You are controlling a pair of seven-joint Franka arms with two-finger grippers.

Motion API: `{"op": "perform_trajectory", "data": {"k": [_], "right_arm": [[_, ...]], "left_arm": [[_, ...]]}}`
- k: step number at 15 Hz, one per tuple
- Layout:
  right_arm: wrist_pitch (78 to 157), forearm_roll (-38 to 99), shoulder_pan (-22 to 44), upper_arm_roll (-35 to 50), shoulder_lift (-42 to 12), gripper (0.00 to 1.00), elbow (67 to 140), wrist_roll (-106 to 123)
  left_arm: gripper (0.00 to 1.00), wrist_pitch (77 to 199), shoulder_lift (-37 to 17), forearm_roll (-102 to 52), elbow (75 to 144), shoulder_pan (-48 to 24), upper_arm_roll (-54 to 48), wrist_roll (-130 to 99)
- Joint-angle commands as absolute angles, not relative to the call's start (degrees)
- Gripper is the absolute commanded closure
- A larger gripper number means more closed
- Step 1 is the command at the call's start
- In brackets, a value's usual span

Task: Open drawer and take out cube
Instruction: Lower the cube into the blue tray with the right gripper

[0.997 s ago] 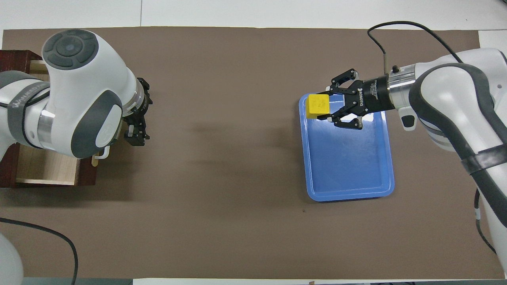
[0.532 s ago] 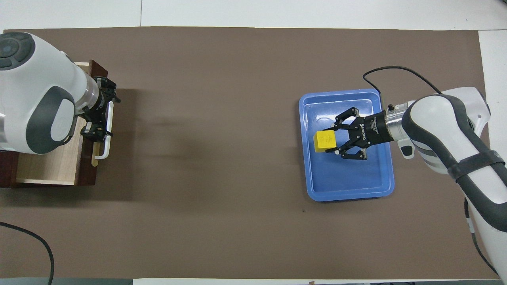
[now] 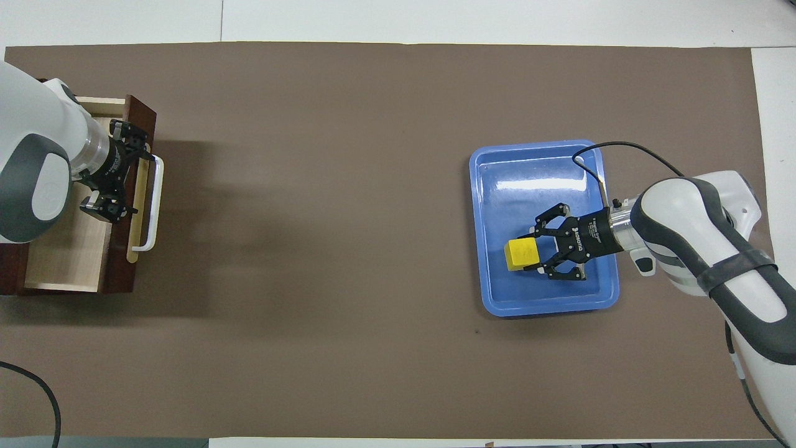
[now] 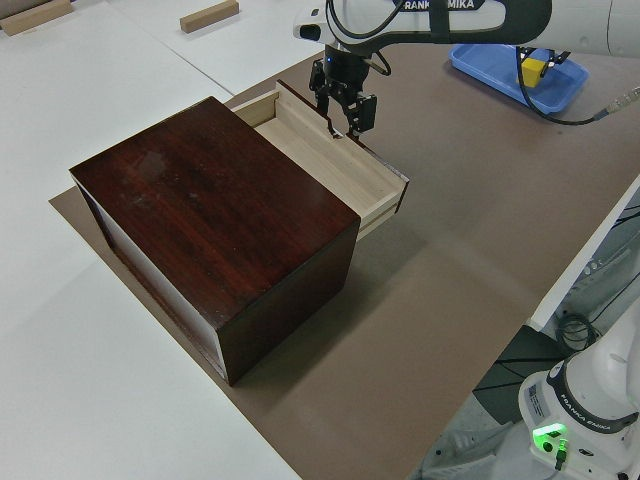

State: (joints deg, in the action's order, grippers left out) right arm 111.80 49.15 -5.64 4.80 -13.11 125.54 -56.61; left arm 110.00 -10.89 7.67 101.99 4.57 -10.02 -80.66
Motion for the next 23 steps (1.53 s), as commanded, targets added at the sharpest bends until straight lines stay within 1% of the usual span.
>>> {"op": "perform_trajectory", "data": {"k": [1,3,4,6,10,12,13,14,16,17,18,19,20,23], "right_arm": [[113.2,48.3,-6.3,5.6,-9.7,1.00,130.0,-54.5],[113.3,48.3,-6.3,5.7,-9.0,1.00,131.2,-53.7],[115.0,48.4,-5.9,5.8,-7.6,1.00,133.3,-53.7],[118.1,48.8,-5.0,5.9,-6.1,1.00,136.0,-53.4],[118.5,49.2,-5.0,5.9,-5.8,1.00,136.9,-52.1],[118.8,49.3,-4.9,5.9,-5.9,1.00,136.9,-52.1],[119.6,49.3,-4.9,6.0,-5.9,1.00,136.9,-52.0],[120.1,49.3,-4.9,6.0,-5.9,1.00,136.9,-51.7],[120.1,49.2,-5.0,5.9,-5.9,1.00,136.8,-51.5],[120.1,49.3,-4.9,5.9,-6.0,0.91,136.8,-51.5],[120.1,49.3,-5.0,5.9,-6.0,0.61,136.8,-51.5],[120.1,49.3,-4.9,5.9,-6.0,0.24,136.6,-51.5],[120.1,49.2,-4.9,5.9,-6.1,0.00,136.4,-51.5],[119.4,49.2,-4.9,5.8,-6.0,0.00,134.4,-52.6]], "left_arm": [[0.00,112.5,-9.5,11.5,104.0,9.0,-10.1,-74.5],[0.00,114.2,-9.6,12.5,103.9,11.8,-10.1,-71.8],[0.00,114.5,-9.7,12.8,103.9,13.1,-10.1,-69.8],[0.00,114.6,-9.7,12.8,103.9,13.5,-10.1,-69.4],[0.00,114.7,-9.7,12.8,103.9,14.5,-10.2,-69.3],[0.00,114.7,-9.8,12.8,103.4,13.5,-10.4,-70.0],[0.00,114.7,-9.8,12.9,103.1,11.7,-10.5,-70.0],[0.00,114.0,-10.1,12.9,101.4,9.2,-10.5,-69.5],[0.00,112.7,-10.1,12.9,99.0,6.5,-10.6,-69.4],[0.00,111.2,-9.9,12.8,97.8,4.7,-10.6,-69.3],[0.00,109.1,-9.8,12.8,96.2,3.8,-10.7,-68.6],[0.00,107.0,-9.5,12.1,94.5,2.9,-11.1,-66.6],[0.00,106.4,-9.1,10.8,94.2,2.6,-11.7,-63.9],[0.00,105.6,-5.7,7.8,94.2,1.7,-13.4,-55.8]]}}
